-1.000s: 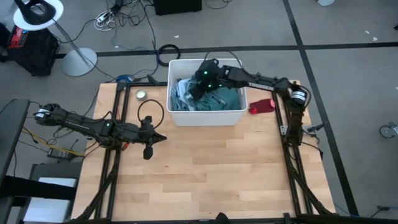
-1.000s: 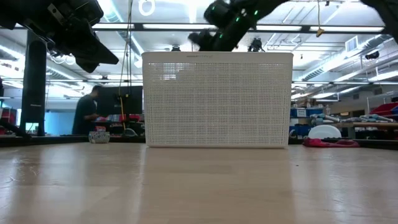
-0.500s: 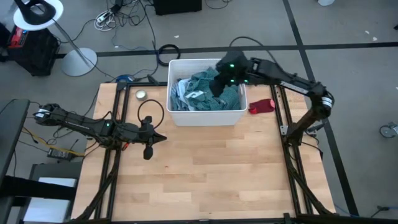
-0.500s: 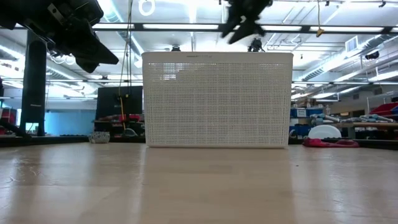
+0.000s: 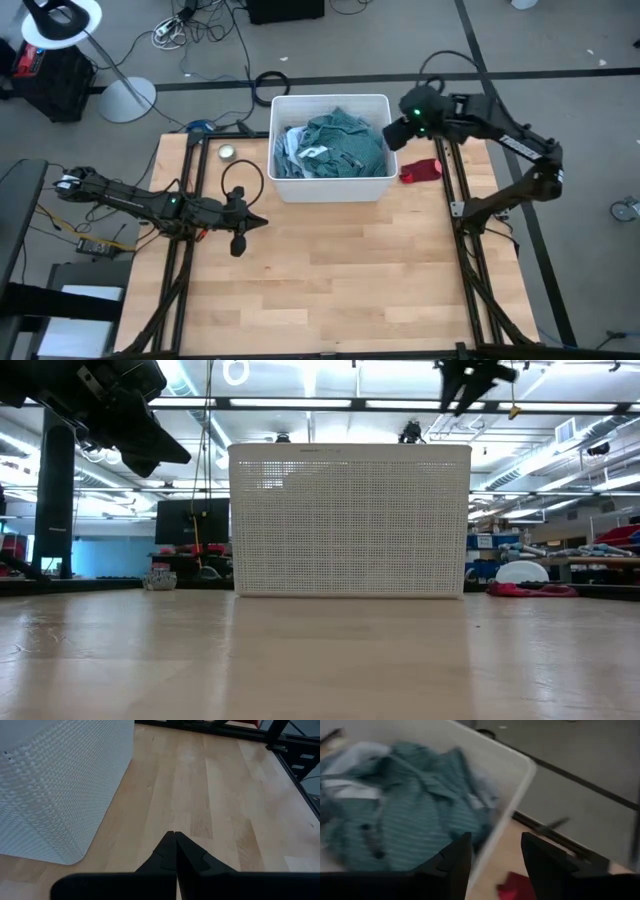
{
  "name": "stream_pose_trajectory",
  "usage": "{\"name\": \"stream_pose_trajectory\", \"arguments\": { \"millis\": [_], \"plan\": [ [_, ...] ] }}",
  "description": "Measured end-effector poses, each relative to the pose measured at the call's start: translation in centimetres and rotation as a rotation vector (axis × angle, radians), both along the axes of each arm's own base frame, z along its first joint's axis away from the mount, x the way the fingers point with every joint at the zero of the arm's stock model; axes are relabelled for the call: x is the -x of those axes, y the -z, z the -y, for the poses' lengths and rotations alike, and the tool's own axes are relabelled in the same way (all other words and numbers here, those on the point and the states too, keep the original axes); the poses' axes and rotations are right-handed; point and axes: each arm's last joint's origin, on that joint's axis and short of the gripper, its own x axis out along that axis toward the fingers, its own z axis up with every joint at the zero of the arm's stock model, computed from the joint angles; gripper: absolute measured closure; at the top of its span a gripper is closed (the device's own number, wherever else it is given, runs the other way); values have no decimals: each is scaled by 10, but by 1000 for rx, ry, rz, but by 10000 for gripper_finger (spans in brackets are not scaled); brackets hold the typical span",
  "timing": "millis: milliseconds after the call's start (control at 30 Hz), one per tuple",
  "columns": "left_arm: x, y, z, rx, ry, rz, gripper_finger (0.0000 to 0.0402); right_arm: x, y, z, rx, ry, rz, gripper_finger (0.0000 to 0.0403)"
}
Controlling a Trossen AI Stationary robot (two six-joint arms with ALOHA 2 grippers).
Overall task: Sort clothes
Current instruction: Put the red sock into the laundry bin
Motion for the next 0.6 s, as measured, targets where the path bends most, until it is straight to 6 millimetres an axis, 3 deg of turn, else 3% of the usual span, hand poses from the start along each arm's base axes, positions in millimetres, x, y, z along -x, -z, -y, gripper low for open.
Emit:
{"name": "stream_pose_trajectory", "arguments": {
  "millis": [100,233,433,600],
  "plan": [
    [0,0,0,0,0,0,401,16,8,-2,9,72,-22,230],
    [0,0,0,0,0,0,401,38,35,-1,-29,170,-41,230],
    [0,0,0,0,0,0,401,64,91,2,-105,290,-20,230],
    [0,0,0,1,0,1,401,71,141,9,-193,340,29,230]
  ]
}}
